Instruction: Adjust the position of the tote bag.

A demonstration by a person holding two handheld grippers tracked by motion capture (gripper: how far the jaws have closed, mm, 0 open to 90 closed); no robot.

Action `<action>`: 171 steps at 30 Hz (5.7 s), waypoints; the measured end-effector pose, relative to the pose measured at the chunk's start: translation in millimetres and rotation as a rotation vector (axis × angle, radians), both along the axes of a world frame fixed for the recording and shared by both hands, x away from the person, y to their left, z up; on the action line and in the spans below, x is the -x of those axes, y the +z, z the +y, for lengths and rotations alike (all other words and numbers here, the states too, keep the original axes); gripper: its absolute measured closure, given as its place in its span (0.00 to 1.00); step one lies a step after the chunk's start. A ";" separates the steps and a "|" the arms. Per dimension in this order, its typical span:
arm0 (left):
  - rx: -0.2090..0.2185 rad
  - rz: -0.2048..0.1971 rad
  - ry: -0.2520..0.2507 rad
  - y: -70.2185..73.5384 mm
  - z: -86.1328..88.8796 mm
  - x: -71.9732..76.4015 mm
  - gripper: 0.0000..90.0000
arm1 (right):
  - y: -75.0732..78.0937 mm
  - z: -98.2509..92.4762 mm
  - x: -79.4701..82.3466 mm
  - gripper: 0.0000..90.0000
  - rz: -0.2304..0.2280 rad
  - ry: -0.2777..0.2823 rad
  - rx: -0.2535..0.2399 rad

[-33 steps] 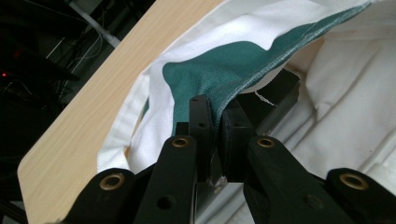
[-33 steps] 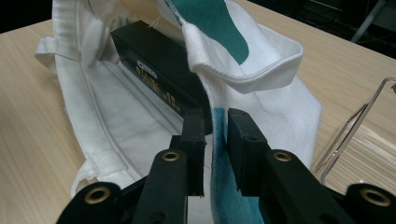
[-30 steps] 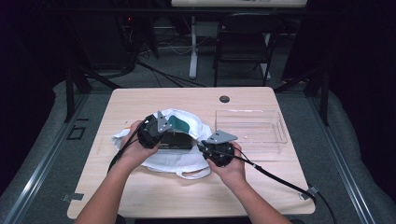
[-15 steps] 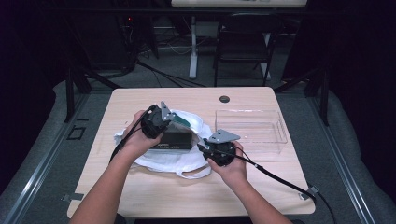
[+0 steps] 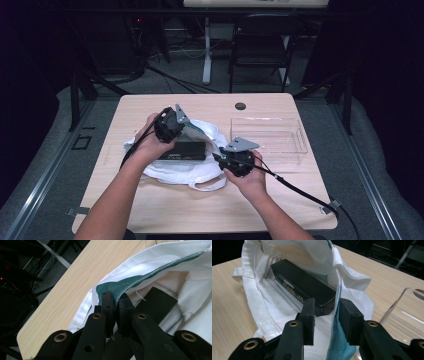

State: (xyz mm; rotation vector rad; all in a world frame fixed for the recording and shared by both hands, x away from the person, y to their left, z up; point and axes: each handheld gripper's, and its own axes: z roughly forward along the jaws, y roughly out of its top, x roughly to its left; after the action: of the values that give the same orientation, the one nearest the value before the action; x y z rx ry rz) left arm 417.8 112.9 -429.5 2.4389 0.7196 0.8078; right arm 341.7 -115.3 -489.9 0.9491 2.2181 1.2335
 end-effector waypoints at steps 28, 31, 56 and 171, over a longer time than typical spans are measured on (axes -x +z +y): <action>-0.013 0.021 -0.013 2.2 -11.6 -18.4 0.95 | 12.7 -5.3 0.2 0.70 -0.006 -0.005 0.038; -0.006 0.024 -0.011 3.3 -11.0 -19.9 0.95 | 14.8 -5.7 -0.9 0.71 -0.001 0.001 0.021; 0.001 0.059 0.003 11.0 -14.4 -34.6 0.95 | 61.4 23.1 -50.9 0.72 0.009 0.026 0.162; 0.017 0.086 0.157 -25.5 81.8 -35.0 0.97 | 41.3 49.2 -118.4 0.92 0.116 -0.054 0.249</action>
State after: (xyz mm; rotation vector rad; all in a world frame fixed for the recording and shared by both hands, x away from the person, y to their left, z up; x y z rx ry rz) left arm 452.9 194.7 -455.0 2.4374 0.9565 0.7561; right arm 460.1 -66.1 -448.6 0.9934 2.3508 0.8725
